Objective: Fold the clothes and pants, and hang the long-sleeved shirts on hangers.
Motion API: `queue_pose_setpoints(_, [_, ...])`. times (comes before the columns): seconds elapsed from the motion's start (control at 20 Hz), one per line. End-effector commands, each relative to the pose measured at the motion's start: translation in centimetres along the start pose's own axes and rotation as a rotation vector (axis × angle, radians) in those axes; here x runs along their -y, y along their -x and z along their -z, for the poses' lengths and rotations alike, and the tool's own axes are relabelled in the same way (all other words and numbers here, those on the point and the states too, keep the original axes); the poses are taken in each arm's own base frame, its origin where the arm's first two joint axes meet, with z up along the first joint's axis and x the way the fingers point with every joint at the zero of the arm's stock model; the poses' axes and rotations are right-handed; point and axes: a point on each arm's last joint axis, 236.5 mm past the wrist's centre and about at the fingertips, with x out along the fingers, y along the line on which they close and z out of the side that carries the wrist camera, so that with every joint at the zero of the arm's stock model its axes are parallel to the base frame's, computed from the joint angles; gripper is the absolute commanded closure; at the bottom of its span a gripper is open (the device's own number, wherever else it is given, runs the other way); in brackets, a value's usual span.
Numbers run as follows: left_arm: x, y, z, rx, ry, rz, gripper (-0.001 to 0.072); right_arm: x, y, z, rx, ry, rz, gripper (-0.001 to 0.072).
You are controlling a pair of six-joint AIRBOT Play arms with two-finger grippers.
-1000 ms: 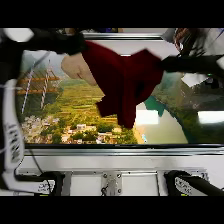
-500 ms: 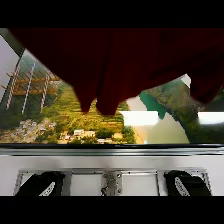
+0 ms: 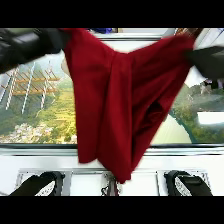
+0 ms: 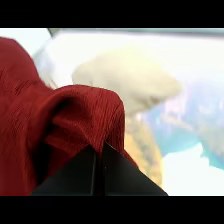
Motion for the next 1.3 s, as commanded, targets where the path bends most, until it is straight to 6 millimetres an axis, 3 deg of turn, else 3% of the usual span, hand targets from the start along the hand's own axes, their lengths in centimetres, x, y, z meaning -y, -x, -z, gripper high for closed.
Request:
queue_pose_setpoints(0.0, [-5.2,-6.5,8.7,-0.266,0.111,-0.051,0.0680,5.8,-5.8,8.2,-0.227,-0.013,0.118,0.0684])
queue_pose_setpoints(0.15, [-6.3,-8.7,15.5,-0.459,0.151,-0.059,0.0680,8.5,-7.3,14.4,-0.385,0.042,0.199,0.0684])
queue_pose_setpoints(0.25, [-5.5,-7.7,20.4,-0.619,0.156,-0.045,0.0680,8.4,-6.6,18.3,-0.504,0.026,0.187,0.0683])
queue_pose_setpoints(0.35, [-5.2,-5.5,26.6,-0.801,0.116,-0.059,0.0680,7.9,-5.1,22.4,-0.639,-0.002,0.167,0.0679])
queue_pose_setpoints(0.4, [-5.1,-4.3,29.6,-0.888,0.100,-0.068,0.0679,7.7,-4.3,24.3,-0.707,-0.021,0.159,0.0627])
queue_pose_setpoints(0.45, [-5.1,-3.2,32.1,-0.958,0.095,-0.074,0.0655,7.6,-3.6,25.5,-0.756,-0.032,0.153,0.0402])
queue_pose_setpoints(0.5, [-5.1,-2.5,34.0,-0.997,0.095,-0.077,0.0326,7.4,-3.2,26.0,-0.782,-0.036,0.148,0.0147])
queue_pose_setpoints(0.55, [-5.1,-2.2,34.6,-1.004,0.102,-0.081,0.0032,7.3,-3.0,25.9,-0.780,-0.034,0.147,0.0101])
queue_pose_setpoints(0.6, [-5.2,-2.1,34.2,-0.987,0.115,-0.088,0.0027,7.2,-3.0,25.2,-0.754,-0.025,0.149,0.0102])
queue_pose_setpoints(0.7, [-5.7,-2.3,31.3,-0.897,0.156,-0.116,0.0027,6.9,-3.0,23.5,-0.694,-0.003,0.152,0.0102])
queue_pose_setpoints(0.85, [-7.8,-2.4,27.9,-0.746,0.214,-0.173,0.0027,6.3,-2.3,22.1,-0.631,0.021,0.153,0.0103])
queue_pose_setpoints(1.0, [-10.3,-3.1,29.1,-0.700,0.302,-0.229,0.0028,6.0,-2.0,21.9,-0.616,0.007,0.156,0.0103])
queue_pose_setpoints(1.1, [-10.9,-4.2,30.6,-0.727,0.345,-0.233,0.0027,5.7,-2.2,21.9,-0.613,-0.017,0.150,0.0104])
queue_pose_setpoints(1.25, [-10.6,-6.6,31.2,-0.786,0.333,-0.220,0.0028,5.5,-2.4,21.9,-0.615,-0.028,0.139,0.0104])
